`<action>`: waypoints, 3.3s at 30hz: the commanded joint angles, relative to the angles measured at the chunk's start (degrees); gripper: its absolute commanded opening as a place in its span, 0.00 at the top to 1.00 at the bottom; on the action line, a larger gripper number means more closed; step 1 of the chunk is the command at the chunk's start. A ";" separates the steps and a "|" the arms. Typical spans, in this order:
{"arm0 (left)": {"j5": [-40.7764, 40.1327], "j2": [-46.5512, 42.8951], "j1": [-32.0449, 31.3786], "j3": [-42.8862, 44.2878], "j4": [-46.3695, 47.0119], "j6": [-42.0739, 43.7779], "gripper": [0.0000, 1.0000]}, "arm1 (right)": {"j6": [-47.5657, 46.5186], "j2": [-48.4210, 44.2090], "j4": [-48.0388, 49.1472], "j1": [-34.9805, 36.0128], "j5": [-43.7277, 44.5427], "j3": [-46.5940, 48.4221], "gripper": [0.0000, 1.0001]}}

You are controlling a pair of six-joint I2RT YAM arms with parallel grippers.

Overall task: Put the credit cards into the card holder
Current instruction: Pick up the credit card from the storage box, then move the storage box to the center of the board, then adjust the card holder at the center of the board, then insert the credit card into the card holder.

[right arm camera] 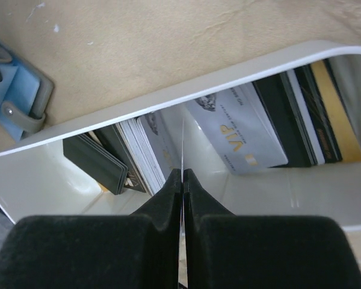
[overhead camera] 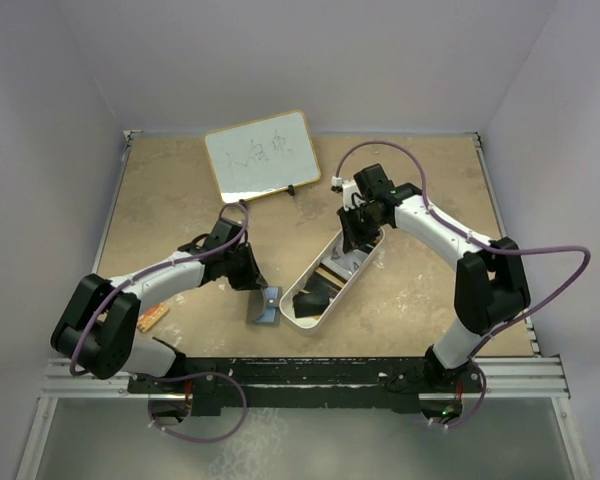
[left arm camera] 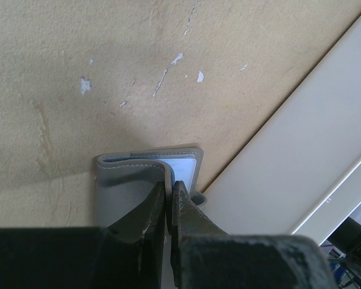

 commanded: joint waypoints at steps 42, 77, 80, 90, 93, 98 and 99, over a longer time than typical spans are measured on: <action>6.17 -2.78 10.76 3.65 -11.19 5.07 1.00 | 30.14 -0.75 6.00 38.99 18.69 -1.00 1.00; 15.55 1.87 5.66 -7.95 20.56 -10.26 1.00 | 21.47 -5.24 -3.24 25.94 36.78 -0.32 1.00; 12.49 2.14 5.66 -6.16 14.57 -6.15 1.00 | 21.75 -7.27 -2.14 26.28 31.86 0.91 1.00; 8.74 0.65 5.66 -3.34 6.42 -0.20 0.99 | 30.27 -10.57 9.72 30.15 22.51 -1.65 1.00; 10.02 -0.22 5.64 -3.06 6.59 -0.67 1.00 | 31.55 -11.52 11.45 31.34 22.50 -1.12 1.00; 11.39 -2.54 5.58 -3.49 7.12 -2.55 1.00 | 35.05 -11.92 17.49 31.68 17.86 -3.69 1.00; 11.40 -3.04 5.59 -3.56 7.05 -2.91 1.00 | 35.83 -11.55 18.51 31.74 16.83 -4.33 1.00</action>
